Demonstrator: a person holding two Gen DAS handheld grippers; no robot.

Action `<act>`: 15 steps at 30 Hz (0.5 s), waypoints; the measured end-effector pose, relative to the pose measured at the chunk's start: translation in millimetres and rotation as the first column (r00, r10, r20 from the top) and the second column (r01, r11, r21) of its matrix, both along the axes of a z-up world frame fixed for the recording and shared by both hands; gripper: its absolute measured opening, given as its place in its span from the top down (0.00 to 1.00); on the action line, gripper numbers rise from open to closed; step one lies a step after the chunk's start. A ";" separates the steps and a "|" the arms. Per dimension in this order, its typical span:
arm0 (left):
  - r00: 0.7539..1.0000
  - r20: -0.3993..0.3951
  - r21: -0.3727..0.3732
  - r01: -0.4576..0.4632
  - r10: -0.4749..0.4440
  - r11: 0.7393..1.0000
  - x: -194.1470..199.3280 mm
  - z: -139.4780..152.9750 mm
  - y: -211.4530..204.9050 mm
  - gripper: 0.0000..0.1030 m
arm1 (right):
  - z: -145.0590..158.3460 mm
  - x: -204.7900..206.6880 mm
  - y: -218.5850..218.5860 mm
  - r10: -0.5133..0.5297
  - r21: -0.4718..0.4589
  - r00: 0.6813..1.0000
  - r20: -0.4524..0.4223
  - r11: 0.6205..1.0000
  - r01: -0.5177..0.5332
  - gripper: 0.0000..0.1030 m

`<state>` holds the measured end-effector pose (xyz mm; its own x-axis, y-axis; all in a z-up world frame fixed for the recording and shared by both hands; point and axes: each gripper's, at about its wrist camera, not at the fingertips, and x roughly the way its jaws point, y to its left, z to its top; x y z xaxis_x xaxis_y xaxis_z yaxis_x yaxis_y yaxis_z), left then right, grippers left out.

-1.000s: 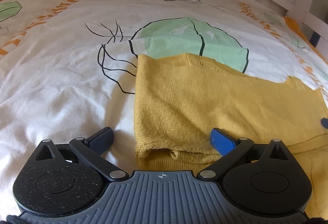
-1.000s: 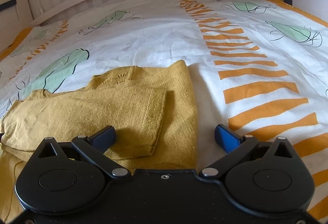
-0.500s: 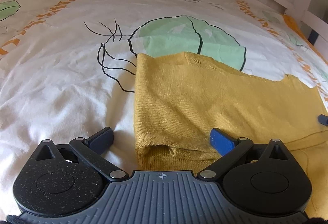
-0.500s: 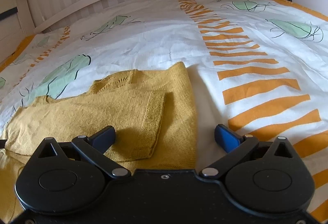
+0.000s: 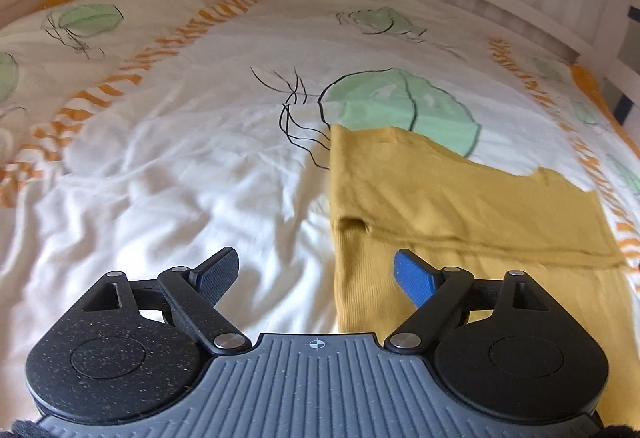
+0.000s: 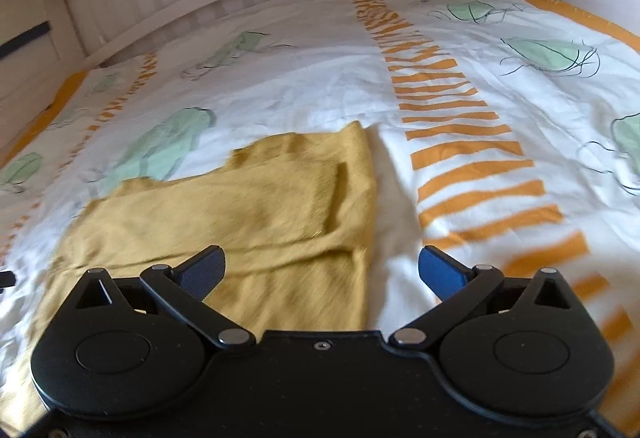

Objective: Fold small clothes
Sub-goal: 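Move both grippers to the sweater hem and close on it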

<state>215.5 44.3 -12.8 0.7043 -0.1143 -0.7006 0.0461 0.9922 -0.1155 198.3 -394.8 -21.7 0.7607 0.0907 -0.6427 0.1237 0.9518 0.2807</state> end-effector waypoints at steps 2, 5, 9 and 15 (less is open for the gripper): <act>1.000 -0.004 0.002 0.013 -0.013 1.000 -21.0 5.6 3.8 0.18 | 13.8 -20.5 5.5 0.025 0.011 1.000 -0.004 1.000 -0.025 0.00; 0.998 -0.050 -0.015 0.043 -0.044 0.999 -46.5 5.2 11.1 0.18 | 30.2 -51.6 14.9 0.076 0.024 0.997 -0.010 0.997 -0.076 0.00; 0.988 -0.128 0.000 0.085 -0.084 0.996 -74.7 -5.0 18.7 0.18 | 42.5 -87.6 27.2 0.129 0.051 0.991 -0.040 0.991 -0.127 0.00; 0.972 -0.201 0.012 0.124 -0.119 0.992 -109.1 -17.9 26.1 0.18 | 43.3 -124.2 30.0 0.132 0.135 0.983 -0.130 0.984 -0.114 0.00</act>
<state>106.4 70.4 -30.7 0.5323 -0.1715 -0.8290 0.1449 0.9833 -0.1104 74.1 -364.8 21.6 0.6433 0.2649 -0.7183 0.0538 0.9202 0.3876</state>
